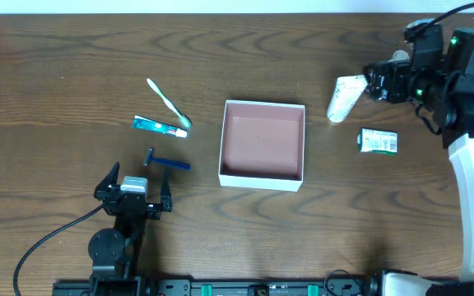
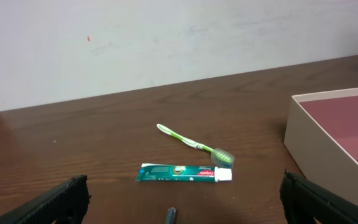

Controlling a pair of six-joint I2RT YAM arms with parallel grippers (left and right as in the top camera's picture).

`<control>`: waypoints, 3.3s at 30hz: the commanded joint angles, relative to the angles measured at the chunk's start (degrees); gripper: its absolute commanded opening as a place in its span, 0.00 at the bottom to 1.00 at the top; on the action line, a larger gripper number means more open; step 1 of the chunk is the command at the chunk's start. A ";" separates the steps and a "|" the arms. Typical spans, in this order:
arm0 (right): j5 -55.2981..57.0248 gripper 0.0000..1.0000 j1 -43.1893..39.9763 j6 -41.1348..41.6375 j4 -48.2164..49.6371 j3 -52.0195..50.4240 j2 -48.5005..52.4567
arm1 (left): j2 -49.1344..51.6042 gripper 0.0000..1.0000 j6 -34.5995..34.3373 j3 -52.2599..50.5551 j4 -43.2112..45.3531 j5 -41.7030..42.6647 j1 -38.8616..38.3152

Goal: Pack container
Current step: 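Reach the right gripper to the white Pantene tube and grasp it, then carry the Pantene tube over the box and lower it inside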

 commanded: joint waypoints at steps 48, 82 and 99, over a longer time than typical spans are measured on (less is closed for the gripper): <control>-10.86 0.02 2.47 -3.13 6.47 3.41 13.05 | -0.28 0.98 -0.28 -0.98 -1.95 1.01 0.24; 42.86 0.01 47.19 35.56 -7.41 9.38 5.62 | -0.28 0.98 -0.28 -0.98 -1.95 1.01 0.24; 50.03 0.01 51.87 38.21 3.76 9.35 18.88 | -0.28 0.98 -0.28 -0.98 -1.95 1.01 0.24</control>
